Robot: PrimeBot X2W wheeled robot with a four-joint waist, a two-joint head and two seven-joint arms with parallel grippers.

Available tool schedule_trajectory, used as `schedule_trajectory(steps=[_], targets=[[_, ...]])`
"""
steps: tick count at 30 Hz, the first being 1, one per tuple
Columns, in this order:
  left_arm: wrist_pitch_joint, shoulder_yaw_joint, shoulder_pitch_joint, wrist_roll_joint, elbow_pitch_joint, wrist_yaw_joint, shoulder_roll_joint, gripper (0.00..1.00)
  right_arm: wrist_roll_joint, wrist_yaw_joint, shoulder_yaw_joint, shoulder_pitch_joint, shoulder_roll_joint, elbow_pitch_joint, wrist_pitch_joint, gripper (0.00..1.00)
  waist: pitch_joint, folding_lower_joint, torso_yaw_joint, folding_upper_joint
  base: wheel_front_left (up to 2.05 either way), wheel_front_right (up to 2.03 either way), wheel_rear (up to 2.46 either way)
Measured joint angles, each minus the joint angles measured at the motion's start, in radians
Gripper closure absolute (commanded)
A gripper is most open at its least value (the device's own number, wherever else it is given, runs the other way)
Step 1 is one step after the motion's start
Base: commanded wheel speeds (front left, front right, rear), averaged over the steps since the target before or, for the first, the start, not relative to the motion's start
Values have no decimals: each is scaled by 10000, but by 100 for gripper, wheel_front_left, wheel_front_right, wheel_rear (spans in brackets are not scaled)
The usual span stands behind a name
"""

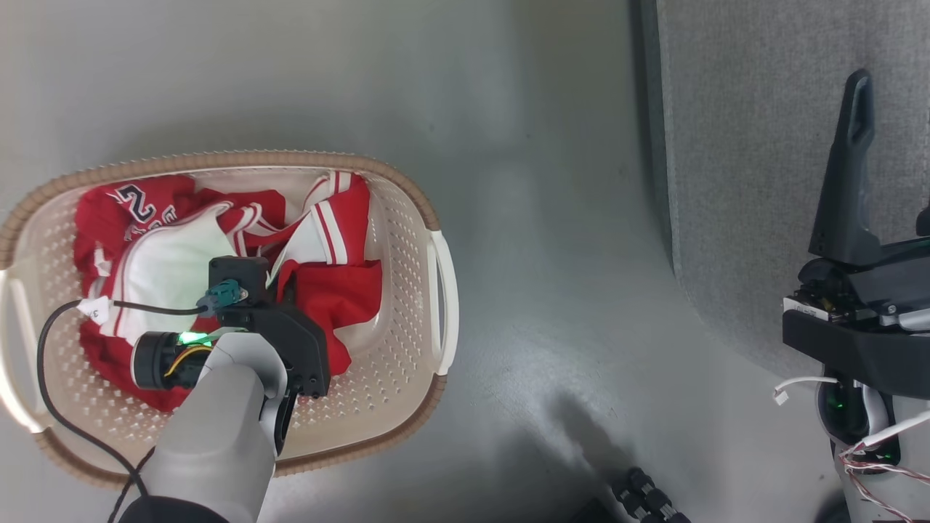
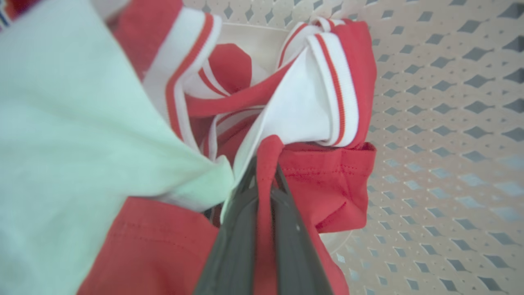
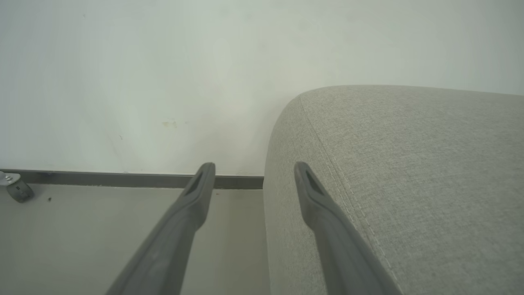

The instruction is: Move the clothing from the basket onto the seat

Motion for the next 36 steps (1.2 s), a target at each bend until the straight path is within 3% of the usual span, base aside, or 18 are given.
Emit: schedule_trajectory(steps=[22, 36], targets=[[-869, -809, 1199, -1522, -995, -355, -13, 100, -82, 593, 174, -247, 169, 1992, 2, 0, -2098, 0, 744, -1, 0, 0, 0], [-1032, -913, 2205, -1960, -1423, -336, -35, 100, -81, 694, 36, 469, 151, 3317, 2, 0, -4072, -1, 1432, -2, 0, 0, 0]])
